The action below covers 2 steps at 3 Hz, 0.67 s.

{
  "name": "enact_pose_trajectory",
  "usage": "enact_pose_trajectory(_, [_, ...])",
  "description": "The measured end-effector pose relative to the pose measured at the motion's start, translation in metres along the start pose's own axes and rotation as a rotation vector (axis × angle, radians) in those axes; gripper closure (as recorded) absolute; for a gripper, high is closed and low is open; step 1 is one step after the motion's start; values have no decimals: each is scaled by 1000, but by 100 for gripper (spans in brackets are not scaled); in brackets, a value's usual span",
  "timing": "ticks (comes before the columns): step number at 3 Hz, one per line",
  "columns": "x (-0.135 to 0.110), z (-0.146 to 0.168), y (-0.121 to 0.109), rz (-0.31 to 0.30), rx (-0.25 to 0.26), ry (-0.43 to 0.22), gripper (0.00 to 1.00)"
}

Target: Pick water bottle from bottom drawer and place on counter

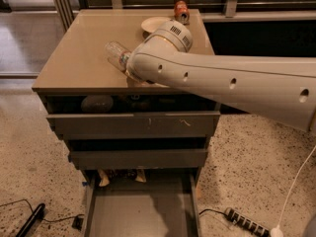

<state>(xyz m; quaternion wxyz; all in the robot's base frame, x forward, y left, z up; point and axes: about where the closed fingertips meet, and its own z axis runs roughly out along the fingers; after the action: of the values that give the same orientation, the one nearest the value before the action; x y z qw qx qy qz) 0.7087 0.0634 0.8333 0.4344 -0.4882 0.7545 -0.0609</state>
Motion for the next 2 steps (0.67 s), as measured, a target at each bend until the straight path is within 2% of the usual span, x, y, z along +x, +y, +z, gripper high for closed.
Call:
enact_pose_trajectory(1, [0, 0, 0, 0, 0, 0, 100])
enact_pose_trajectory(2, [0, 0, 0, 0, 0, 0, 84])
